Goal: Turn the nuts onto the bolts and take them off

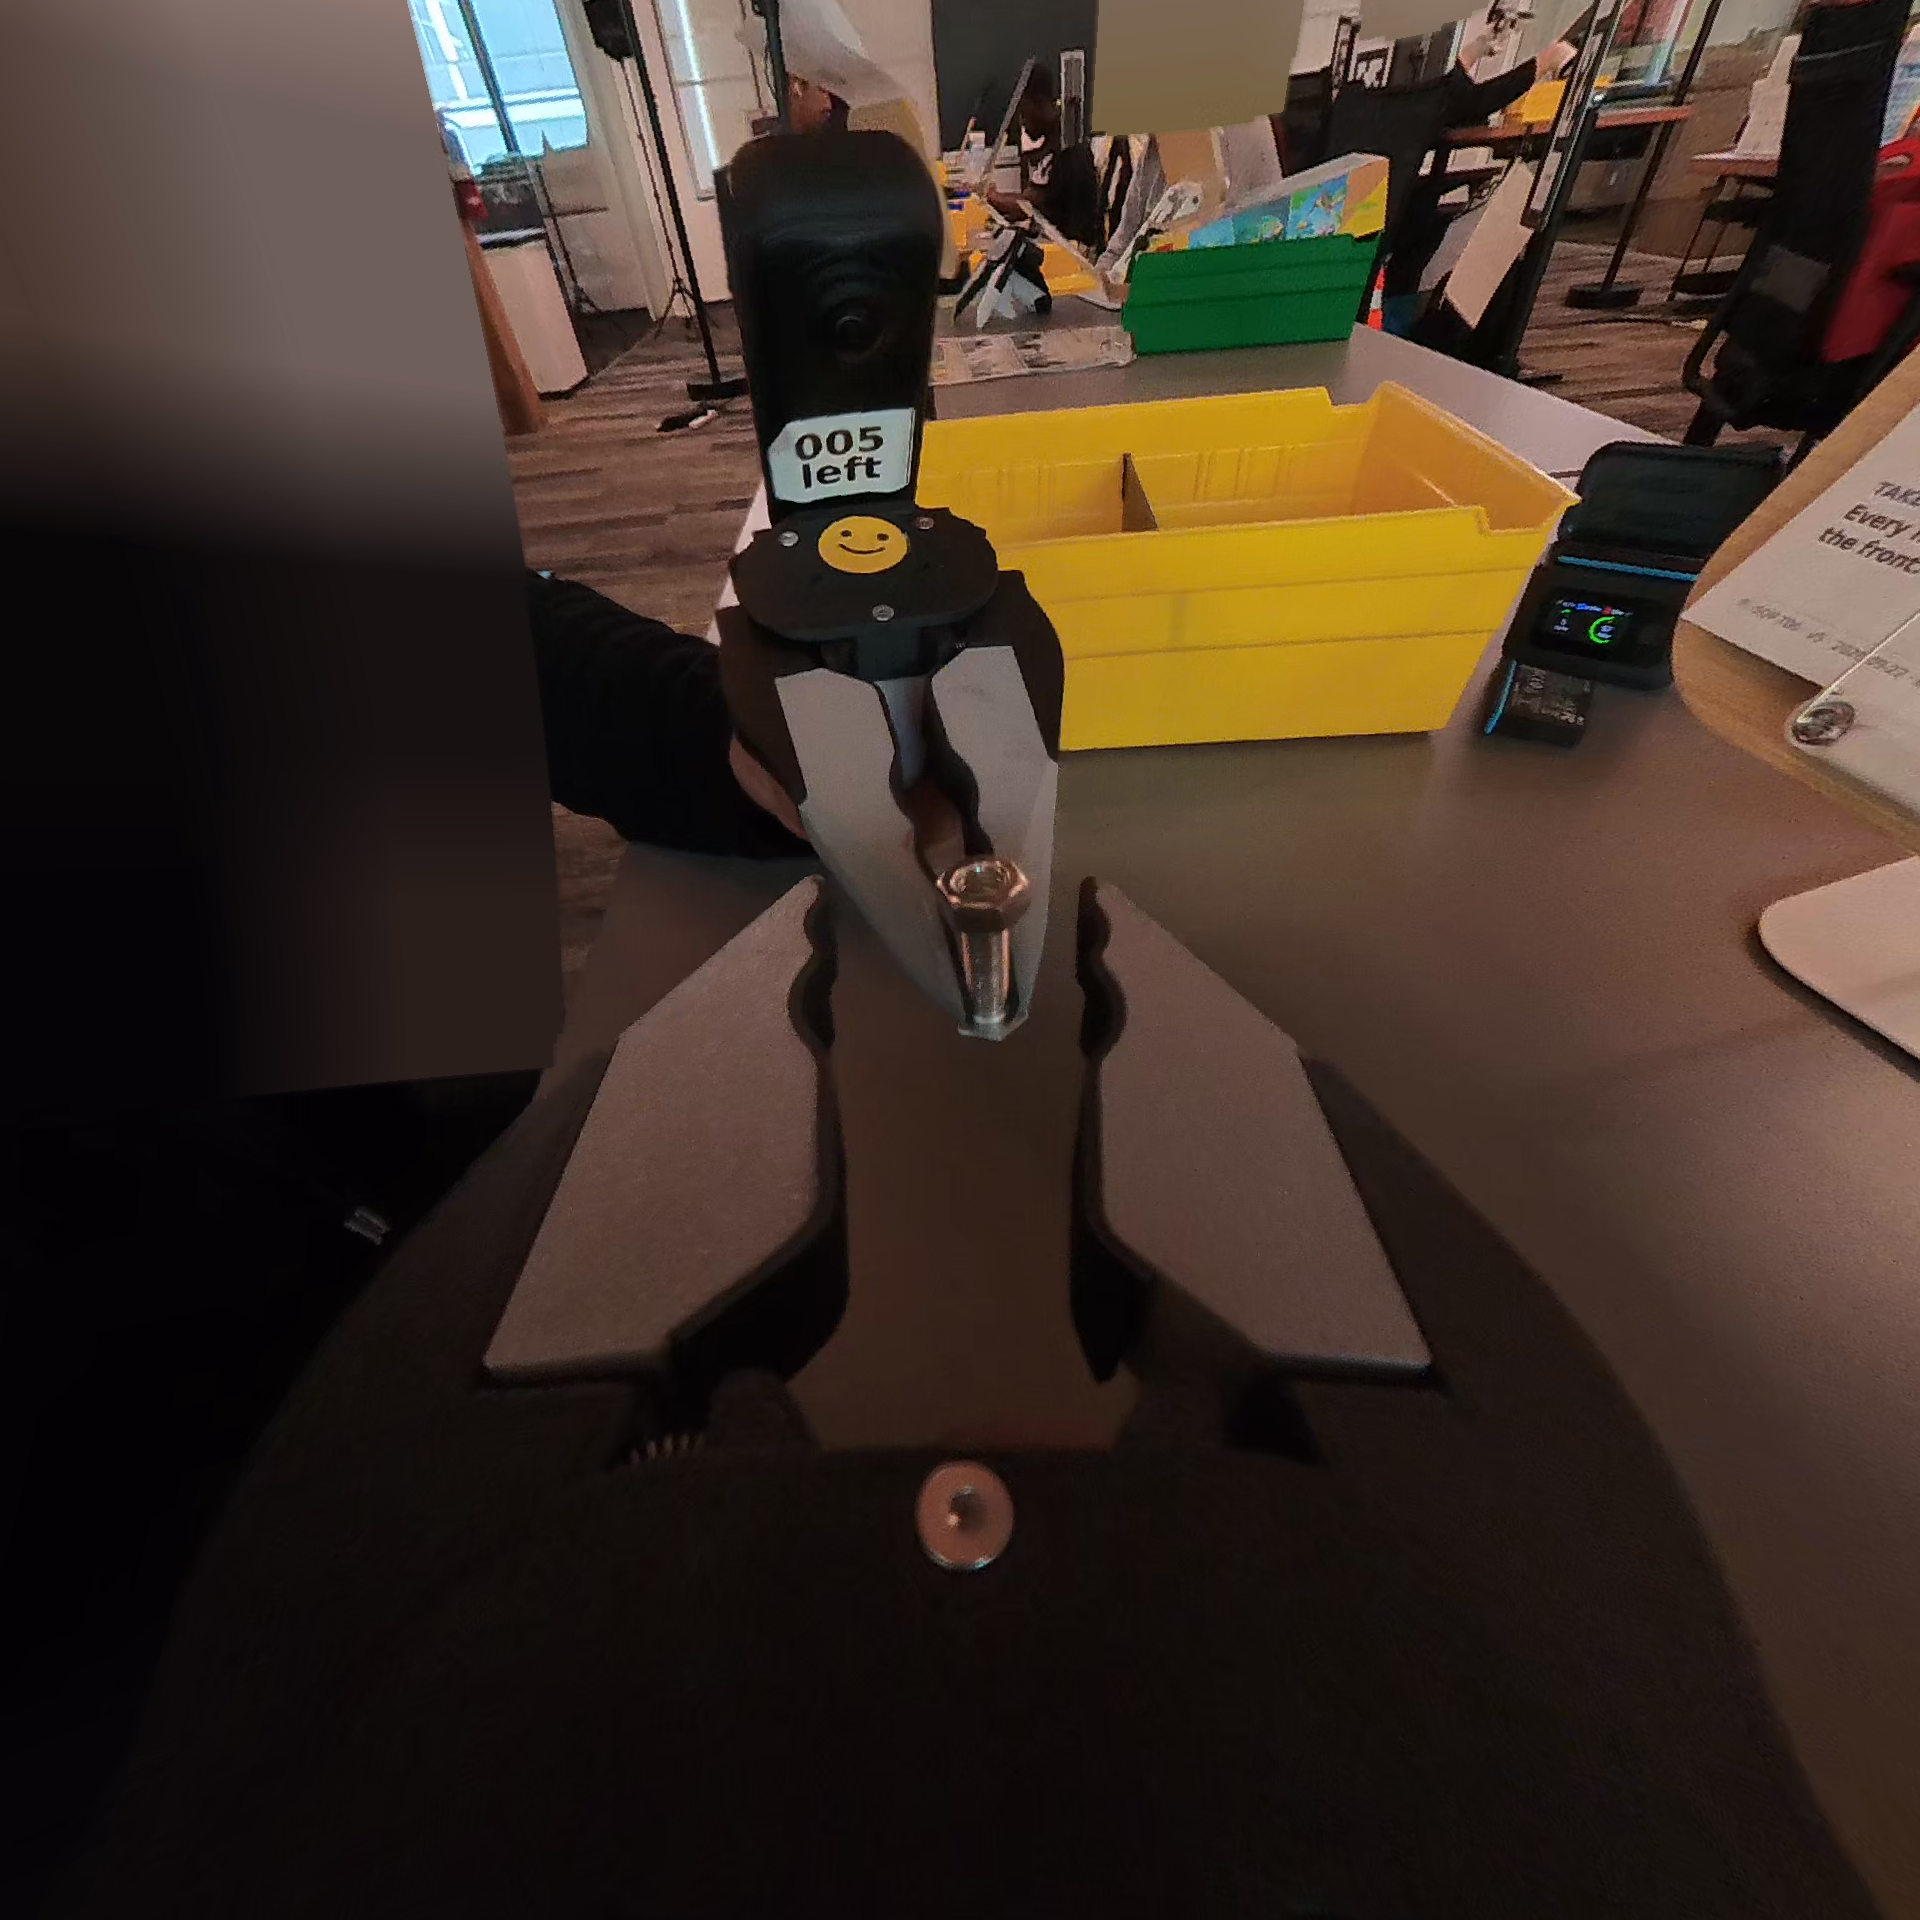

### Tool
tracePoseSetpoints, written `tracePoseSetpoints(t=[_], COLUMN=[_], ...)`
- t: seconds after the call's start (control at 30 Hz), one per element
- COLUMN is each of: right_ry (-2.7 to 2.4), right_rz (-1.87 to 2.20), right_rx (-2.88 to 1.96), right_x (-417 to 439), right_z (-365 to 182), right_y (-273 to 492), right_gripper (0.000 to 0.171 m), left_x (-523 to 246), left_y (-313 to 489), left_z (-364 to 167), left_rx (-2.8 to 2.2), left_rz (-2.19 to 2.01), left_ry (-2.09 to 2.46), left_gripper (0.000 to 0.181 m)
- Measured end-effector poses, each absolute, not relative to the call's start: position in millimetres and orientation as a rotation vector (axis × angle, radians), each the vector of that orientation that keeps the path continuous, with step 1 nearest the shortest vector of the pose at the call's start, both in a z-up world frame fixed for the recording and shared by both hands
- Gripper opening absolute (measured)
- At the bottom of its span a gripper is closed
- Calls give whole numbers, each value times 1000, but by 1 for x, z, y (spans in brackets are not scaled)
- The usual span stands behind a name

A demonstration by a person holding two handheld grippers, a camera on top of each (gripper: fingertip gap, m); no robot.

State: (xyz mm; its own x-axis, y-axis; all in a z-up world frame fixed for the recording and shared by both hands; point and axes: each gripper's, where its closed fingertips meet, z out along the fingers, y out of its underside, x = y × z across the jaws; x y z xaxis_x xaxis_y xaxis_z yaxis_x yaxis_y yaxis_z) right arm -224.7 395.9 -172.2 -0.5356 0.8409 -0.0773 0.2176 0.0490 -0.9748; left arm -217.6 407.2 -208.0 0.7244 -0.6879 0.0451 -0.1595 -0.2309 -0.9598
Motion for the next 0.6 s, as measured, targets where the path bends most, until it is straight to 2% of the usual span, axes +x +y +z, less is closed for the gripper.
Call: tracePoseSetpoints(t=[0.23,0.33,0.47,0.6], right_ry=[-1835,-1792,-1802,-1869], right_rz=[1470,1507,1525,1450], right_rx=[-1041,-1047,-1069,-1031], right_x=[-225,-220,-229,-232], right_z=[-177,-170,-171,-180], right_y=[390,399,395,383], right_gripper=[46,35,48,48], left_x=[-226,-227,-217,-220], left_y=[411,411,408,410], left_z=[-207,-205,-206,-207], left_rx=[-1770,-1764,-1759,-1764], left_rz=[-546,-551,-553,-538], left_ry=[634,631,668,659], left_gripper=[7,7,8,8])
